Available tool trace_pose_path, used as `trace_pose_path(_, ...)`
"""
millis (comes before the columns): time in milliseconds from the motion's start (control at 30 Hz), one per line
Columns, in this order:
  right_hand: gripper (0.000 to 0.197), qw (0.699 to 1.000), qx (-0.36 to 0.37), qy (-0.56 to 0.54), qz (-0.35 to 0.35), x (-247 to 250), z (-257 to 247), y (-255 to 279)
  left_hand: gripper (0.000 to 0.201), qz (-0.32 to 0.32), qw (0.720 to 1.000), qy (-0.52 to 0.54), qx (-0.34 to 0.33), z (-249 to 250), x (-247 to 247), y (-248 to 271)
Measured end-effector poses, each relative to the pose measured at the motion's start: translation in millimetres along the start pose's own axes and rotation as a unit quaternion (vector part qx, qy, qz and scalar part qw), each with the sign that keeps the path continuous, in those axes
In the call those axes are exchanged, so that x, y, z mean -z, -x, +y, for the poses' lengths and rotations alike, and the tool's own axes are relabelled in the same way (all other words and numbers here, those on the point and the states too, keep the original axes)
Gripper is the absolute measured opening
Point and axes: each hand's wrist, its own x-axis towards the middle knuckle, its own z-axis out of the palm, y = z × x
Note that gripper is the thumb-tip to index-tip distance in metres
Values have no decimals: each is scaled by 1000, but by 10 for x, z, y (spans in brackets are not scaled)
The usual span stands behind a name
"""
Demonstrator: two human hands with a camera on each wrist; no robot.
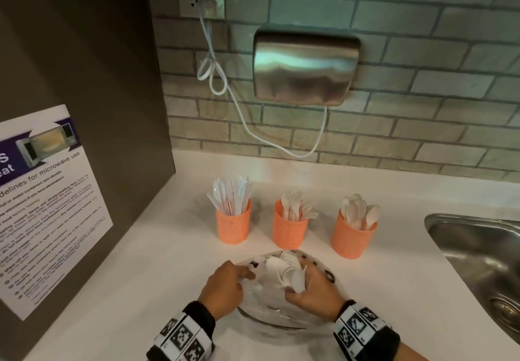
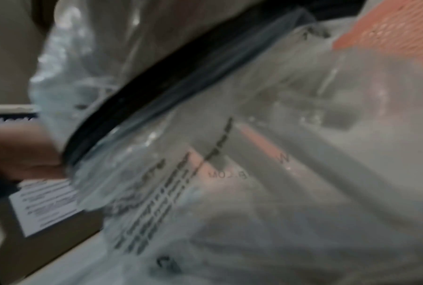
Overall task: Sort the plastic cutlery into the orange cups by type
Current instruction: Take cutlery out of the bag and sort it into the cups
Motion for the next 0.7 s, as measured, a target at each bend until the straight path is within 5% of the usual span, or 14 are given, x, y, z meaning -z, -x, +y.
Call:
trace_pose_path(233,50,988,110,-55,98,-131,-140,67,42,37,998,-10,59,113,-32,-145)
trace_pose_path(400,57,948,104,-193,230,1,-330,-65,38,14,997,-45,62,166,-12,-129)
trace_pose_path(500,24,923,71,-245,286,188,-437,-114,35,-1,998,-50,45,159,75,-92)
trace_pose_path(700,15,890,76,-326,310,385,-526,-73,18,-24,997,63,32,99,157,-11)
